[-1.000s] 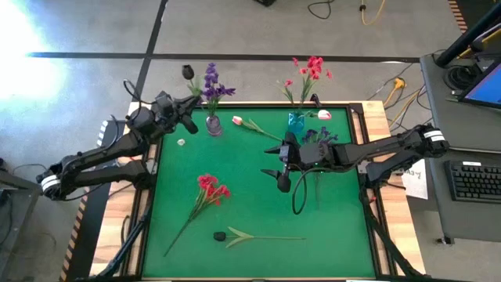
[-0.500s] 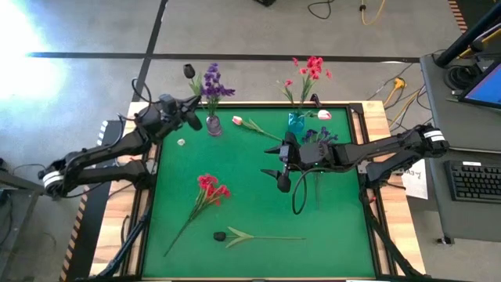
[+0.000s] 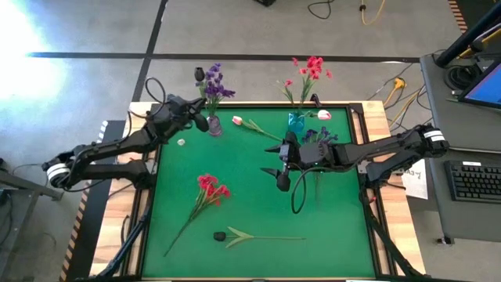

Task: Sort flowers into vase by color
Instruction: Put the right black flower into the violet vase, then put the violet flowers into the violet vase

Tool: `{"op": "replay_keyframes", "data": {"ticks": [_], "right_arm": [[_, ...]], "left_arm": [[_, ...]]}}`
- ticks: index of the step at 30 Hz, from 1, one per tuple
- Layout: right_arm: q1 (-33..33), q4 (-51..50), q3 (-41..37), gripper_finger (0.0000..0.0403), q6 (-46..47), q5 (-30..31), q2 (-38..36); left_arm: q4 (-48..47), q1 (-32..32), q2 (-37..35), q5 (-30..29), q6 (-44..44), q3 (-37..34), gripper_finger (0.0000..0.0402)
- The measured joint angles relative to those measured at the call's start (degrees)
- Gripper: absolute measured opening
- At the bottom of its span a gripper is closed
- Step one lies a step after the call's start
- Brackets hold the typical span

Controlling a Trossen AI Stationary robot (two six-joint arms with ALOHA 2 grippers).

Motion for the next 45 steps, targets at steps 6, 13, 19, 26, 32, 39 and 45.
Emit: {"op": "replay_keyframes", "data": {"ticks": [6,13,19,26,32,39,45], "right_arm": [[0.0,0.0,0.0,0.0311,0.0,0.0,0.0],[0.0,0.0,0.0,0.0311,0.0,0.0,0.0],[0.0,0.0,0.0,0.0311,0.0,0.0,0.0],[0.0,0.0,-0.1,0.0311,-0.3,0.0,0.0],[0.0,0.0,-0.2,0.0311,-0.3,0.0,0.0],[-0.1,-0.6,-0.2,0.0311,0.4,0.0,0.0],[-0.8,-4.1,-0.2,0.0306,2.1,0.2,0.0]], "left_arm": [[0.3,0.0,2.9,0.0,1.3,0.0,0.0],[0.4,0.0,3.8,0.0,0.2,0.0,0.0],[-1.6,-0.2,2.6,0.1,-2.7,0.0,0.0016],[-8.5,-0.4,1.0,0.2,-3.0,-0.1,0.0075],[-9.1,-1.5,-0.2,0.2,-1.9,-0.1,0.015],[-16.3,-2.4,-3.6,0.3,-2.6,-0.1,0.0225],[-26.3,-3.8,-6.6,0.9,-7.6,0.9,0.0249]]}}
